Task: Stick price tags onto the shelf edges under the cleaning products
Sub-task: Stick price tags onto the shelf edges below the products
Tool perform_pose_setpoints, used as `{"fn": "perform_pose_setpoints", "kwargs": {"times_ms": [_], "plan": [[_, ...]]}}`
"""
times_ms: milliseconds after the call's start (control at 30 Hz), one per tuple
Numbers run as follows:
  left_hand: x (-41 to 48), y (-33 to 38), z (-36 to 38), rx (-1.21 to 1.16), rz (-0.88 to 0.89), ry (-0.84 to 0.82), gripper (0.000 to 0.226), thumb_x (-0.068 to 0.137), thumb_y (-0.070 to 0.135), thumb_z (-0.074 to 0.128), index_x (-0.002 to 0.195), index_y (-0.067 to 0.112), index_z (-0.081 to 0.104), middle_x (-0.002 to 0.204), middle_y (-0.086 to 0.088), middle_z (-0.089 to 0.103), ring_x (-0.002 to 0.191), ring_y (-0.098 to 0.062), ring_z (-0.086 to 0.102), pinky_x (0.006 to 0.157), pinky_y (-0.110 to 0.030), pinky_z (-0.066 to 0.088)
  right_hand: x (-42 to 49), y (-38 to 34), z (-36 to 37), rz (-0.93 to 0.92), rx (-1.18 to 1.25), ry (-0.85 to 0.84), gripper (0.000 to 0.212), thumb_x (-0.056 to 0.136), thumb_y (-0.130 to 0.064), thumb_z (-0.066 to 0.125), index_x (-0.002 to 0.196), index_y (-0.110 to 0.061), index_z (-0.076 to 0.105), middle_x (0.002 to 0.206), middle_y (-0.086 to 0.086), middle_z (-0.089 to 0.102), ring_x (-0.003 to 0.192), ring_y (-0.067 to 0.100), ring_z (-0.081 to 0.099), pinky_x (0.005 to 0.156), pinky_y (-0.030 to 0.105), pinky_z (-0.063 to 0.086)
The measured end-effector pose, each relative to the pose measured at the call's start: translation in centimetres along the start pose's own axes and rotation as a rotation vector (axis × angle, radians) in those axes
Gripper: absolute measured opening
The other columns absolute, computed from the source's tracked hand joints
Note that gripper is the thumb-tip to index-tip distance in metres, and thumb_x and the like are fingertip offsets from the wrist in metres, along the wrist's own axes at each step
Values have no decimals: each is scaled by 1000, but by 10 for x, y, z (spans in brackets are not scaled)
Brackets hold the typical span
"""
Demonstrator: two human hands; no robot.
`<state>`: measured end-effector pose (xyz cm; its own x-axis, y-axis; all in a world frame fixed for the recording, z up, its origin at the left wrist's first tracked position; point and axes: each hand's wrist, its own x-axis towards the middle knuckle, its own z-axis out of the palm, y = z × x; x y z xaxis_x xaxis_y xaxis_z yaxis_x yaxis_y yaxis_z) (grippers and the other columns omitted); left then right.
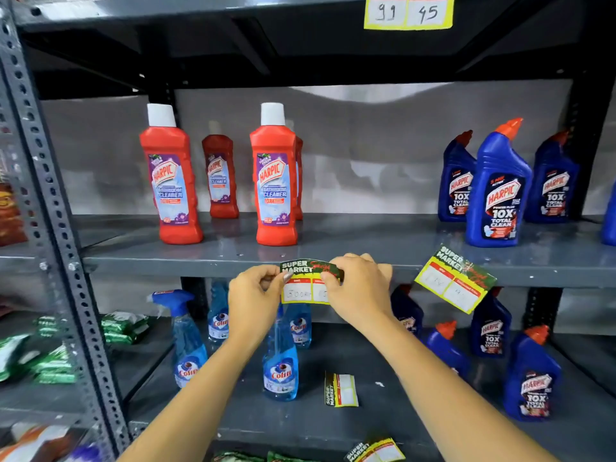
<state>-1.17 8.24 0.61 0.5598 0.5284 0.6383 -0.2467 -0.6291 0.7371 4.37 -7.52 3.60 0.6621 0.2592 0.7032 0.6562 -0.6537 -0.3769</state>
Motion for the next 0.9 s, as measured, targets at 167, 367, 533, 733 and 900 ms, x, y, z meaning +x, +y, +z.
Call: {"fn": "perform_pose_setpoints", "kwargs": {"times_ms": [167, 367, 533, 733, 900], "plan": [[22, -36, -65, 235, 81, 73, 22, 84, 28, 72, 68, 15, 66, 56, -2, 65, 55, -25, 58, 55, -39, 50, -1, -57, 42, -122, 32, 1, 20, 90, -33, 52, 87, -23, 70, 87, -3, 68, 90, 21, 51, 76, 38, 23], [44, -47, -104, 384, 74, 89, 22, 83, 33, 72, 67, 19, 67, 57, 3, 66, 60, -22, 62, 57, -36, 50, 5, -91, 76, -147, -24, 55, 25, 91, -31, 49, 78, -22, 69, 76, -3, 66, 79, 21, 45, 70, 35, 17], [49, -45, -105, 481, 141, 92, 15, 81, 30, 74, 71, 20, 69, 66, 1, 70, 63, -24, 64, 59, -34, 52, 6, -96, 84, -124, -125, 121, 20, 84, -35, 63, 69, -22, 66, 64, -5, 64, 71, 19, 45, 68, 34, 17], [59, -48, -107, 490, 60, 73, 30, 75, 36, 78, 56, 27, 57, 50, 13, 57, 52, -14, 56, 51, -24, 37, 17, -80, 77, -134, -237, 178, 44, 70, -58, 72, 56, -23, 48, 57, -9, 57, 73, 20, 46, 66, 34, 13], [66, -55, -111, 431, 25, 31, 29, 72, 39, 82, 56, 24, 64, 51, 10, 61, 53, -6, 58, 50, -23, 40, 16, -68, 81, -204, -275, 222, 49, 74, -63, 65, 56, -20, 50, 56, -7, 55, 71, 20, 45, 68, 37, 19]]}}
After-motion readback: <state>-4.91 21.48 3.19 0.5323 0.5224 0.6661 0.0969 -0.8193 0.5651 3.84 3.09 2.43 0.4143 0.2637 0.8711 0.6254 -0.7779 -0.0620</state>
